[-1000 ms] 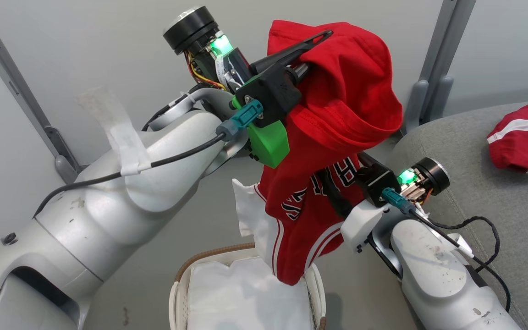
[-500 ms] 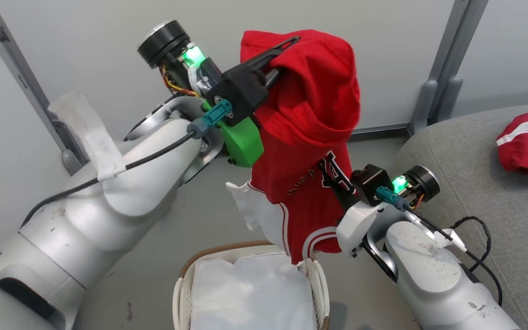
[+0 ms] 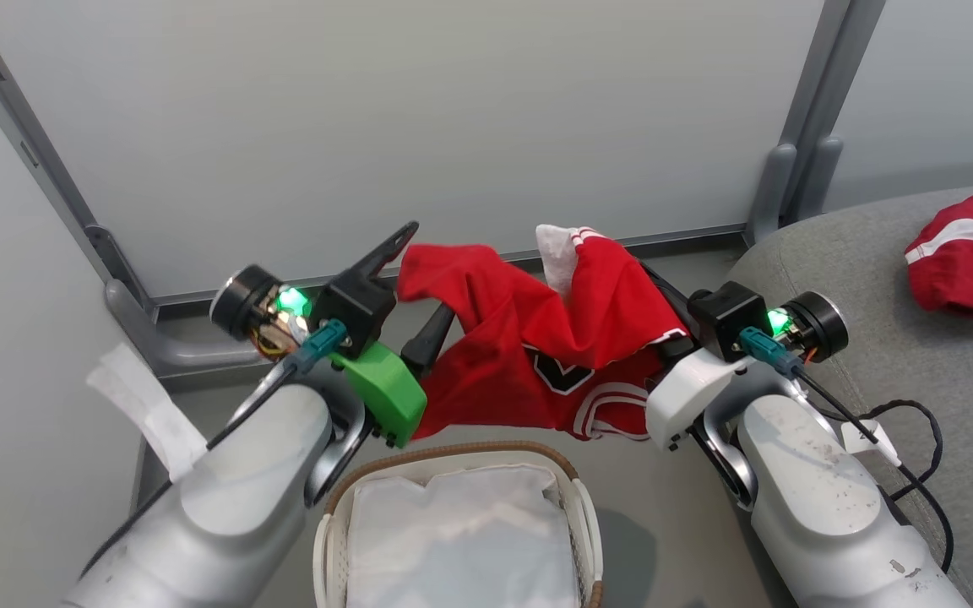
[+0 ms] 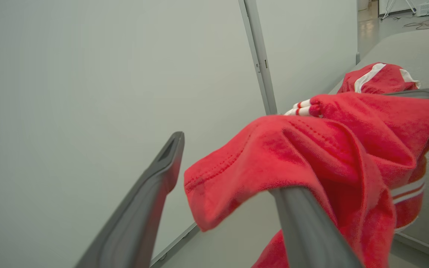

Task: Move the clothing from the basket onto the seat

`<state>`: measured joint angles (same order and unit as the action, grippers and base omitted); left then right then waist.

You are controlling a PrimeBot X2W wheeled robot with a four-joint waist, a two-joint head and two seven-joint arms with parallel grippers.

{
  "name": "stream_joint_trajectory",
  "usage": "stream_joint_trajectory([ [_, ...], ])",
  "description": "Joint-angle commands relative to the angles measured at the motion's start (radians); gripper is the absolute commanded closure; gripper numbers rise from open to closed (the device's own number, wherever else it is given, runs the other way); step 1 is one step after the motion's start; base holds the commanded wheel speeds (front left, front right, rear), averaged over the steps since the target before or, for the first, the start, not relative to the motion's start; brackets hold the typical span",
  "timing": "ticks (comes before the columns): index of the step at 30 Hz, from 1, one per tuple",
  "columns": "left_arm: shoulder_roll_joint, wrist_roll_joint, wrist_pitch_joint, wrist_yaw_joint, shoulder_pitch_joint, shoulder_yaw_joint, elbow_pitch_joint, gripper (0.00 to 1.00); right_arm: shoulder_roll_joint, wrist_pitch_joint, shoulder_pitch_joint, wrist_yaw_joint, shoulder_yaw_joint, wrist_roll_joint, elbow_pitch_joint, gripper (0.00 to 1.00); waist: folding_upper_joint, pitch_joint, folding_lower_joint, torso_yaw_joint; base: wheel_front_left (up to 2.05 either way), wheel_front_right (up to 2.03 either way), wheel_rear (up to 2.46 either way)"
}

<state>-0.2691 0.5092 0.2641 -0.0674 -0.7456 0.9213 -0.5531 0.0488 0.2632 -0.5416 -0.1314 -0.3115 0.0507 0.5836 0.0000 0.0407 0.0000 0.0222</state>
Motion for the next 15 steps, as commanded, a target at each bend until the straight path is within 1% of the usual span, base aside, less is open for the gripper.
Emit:
stream_joint_trajectory([
  [1,0.008,0.006,0.0,0.012,0.05,-0.023,0.002,0.0,0.003,0.002,0.019,0.001,0.011,-0.01,-0.011,1.0,0.0,0.0,0.0,0.0,0.0,0.0,0.0],
  [6,0.046,-0.01,0.0,0.025,0.186,-0.1,0.011,0.0,0.003,0.002,0.023,0.001,0.045,-0.023,-0.034,1.0,0.0,-0.001,0.0,-0.001,0.0,0.0,0.0],
  [9,0.07,-0.024,0.0,0.018,0.265,-0.149,0.019,0.0,0.003,0.002,0.025,0.001,0.066,-0.035,-0.05,1.0,0.0,-0.002,0.0,0.0,0.0,0.0,0.0],
  [15,0.111,-0.066,0.0,-0.005,0.389,-0.214,0.016,0.0,0.003,0.002,0.044,0.001,0.121,-0.059,-0.082,1.0,0.0,-0.003,0.0,0.002,0.0,0.0,0.0],
])
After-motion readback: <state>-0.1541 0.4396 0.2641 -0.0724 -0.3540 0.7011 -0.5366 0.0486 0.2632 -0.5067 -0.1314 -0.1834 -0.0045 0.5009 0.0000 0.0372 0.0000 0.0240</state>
